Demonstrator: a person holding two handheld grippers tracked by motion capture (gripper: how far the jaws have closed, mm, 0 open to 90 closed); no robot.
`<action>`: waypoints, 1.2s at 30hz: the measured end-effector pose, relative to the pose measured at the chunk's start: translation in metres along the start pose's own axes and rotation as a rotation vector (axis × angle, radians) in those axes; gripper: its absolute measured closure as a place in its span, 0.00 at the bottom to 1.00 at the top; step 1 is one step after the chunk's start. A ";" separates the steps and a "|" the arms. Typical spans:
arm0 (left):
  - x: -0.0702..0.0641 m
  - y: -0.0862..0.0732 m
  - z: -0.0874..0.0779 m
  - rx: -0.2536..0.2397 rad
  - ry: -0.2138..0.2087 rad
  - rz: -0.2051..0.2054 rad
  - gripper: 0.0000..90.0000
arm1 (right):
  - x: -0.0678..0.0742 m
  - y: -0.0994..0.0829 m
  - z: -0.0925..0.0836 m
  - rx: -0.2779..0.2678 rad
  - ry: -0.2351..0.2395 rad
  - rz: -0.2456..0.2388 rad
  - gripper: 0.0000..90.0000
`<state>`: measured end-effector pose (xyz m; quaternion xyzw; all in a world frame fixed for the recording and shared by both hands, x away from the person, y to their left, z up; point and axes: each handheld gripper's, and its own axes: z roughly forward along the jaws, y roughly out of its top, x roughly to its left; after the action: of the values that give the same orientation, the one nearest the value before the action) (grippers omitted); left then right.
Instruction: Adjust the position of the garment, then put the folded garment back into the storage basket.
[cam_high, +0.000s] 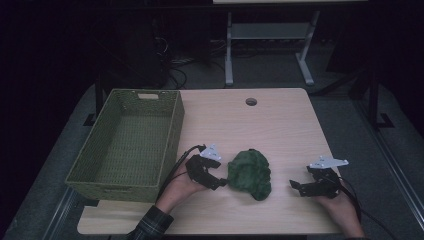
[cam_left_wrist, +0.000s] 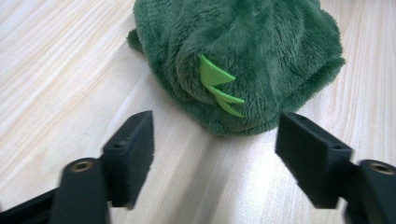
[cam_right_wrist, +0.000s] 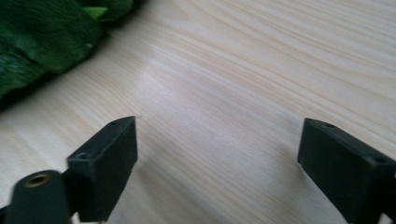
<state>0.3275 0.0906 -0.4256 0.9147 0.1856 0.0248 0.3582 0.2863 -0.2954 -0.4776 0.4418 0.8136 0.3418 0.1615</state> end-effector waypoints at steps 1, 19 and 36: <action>0.001 0.003 -0.002 0.025 -0.013 0.015 0.26 | 0.000 -0.001 0.002 0.008 -0.015 0.004 0.10; 0.006 0.043 -0.005 0.027 -0.026 0.123 0.20 | -0.001 -0.004 0.004 -0.015 -0.014 -0.001 0.06; 0.007 0.055 0.029 0.094 -0.108 0.185 0.15 | -0.001 -0.004 0.004 -0.017 -0.016 0.000 0.06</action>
<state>0.3564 0.0376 -0.4110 0.9437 0.0817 -0.0002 0.3206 0.2865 -0.2964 -0.4832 0.4431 0.8094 0.3450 0.1718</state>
